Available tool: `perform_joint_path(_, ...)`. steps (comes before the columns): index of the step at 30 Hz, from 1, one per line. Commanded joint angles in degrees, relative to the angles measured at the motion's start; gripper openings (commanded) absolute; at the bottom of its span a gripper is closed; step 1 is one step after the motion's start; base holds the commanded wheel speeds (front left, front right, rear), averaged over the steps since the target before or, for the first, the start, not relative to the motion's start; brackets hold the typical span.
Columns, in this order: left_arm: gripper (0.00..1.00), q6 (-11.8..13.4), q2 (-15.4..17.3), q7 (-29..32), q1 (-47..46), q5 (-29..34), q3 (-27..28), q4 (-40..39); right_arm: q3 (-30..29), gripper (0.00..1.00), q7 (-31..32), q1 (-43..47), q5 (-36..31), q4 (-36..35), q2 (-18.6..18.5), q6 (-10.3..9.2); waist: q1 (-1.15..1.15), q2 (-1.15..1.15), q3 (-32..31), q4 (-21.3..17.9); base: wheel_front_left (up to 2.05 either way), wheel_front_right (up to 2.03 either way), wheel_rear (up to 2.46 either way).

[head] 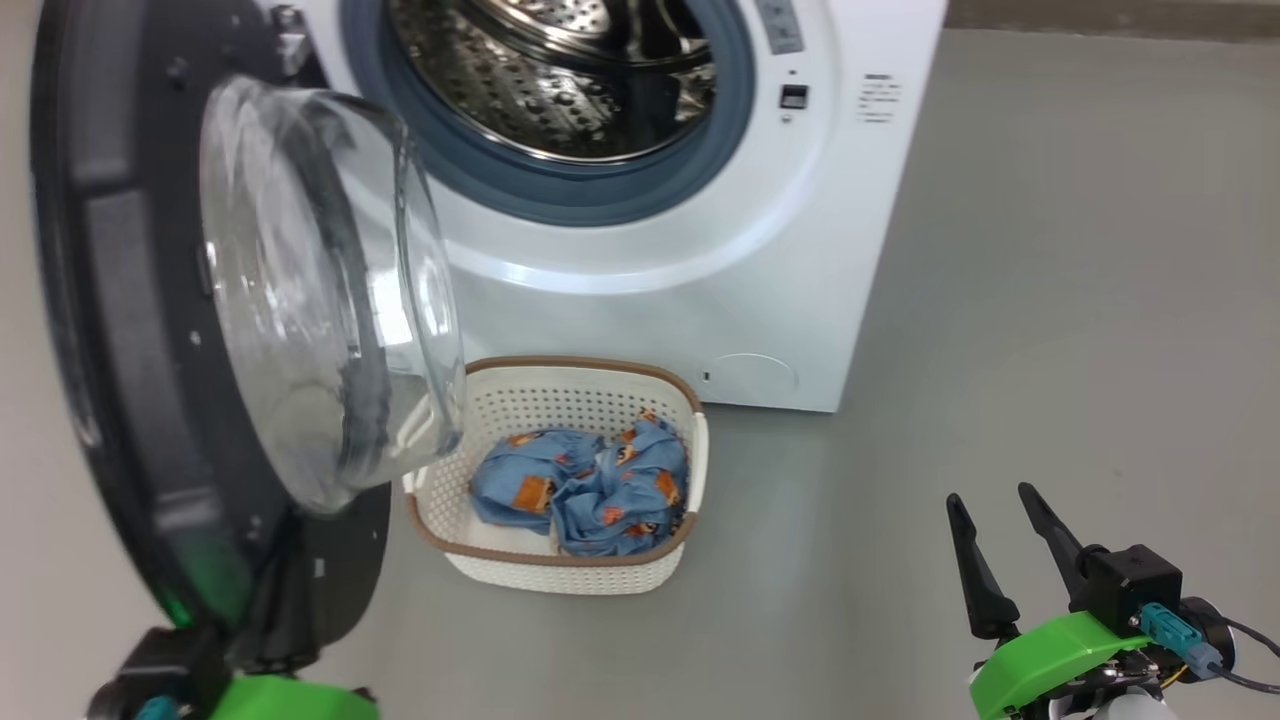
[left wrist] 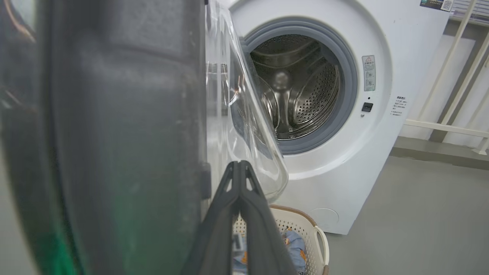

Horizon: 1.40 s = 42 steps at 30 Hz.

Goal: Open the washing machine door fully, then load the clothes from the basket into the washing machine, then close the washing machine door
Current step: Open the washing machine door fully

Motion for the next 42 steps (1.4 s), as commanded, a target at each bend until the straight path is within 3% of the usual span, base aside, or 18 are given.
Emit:
perform_joint_path(1,0.0,1.2,1.6,-0.3,-0.5,-0.5,3.0,-1.1,1.3,1.0,-0.7,-1.0,0.6,-1.3,0.0,0.09,0.0,0.0,-0.2,1.1,0.0,0.0,0.0)
perform_joint_path(8,0.0,2.7,3.4,-0.3,-0.2,-1.6,7.7,0.7,1.8,1.0,-0.7,-1.1,0.9,-1.3,0.0,0.09,0.0,0.0,0.0,1.3,0.0,0.0,0.0)
perform_joint_path(22,0.0,4.4,10.5,-0.3,-8.1,-6.4,20.2,10.5,1.8,1.0,-0.6,-2.8,-0.8,-2.0,0.0,0.09,0.0,0.0,5.0,-3.0,0.0,0.0,0.0)
perform_joint_path(42,0.0,3.0,16.7,-0.3,-17.9,-5.9,31.9,20.8,2.0,1.0,-0.5,-5.7,-1.0,-2.3,0.0,0.09,0.0,0.0,9.0,-4.1,0.0,0.0,0.0)
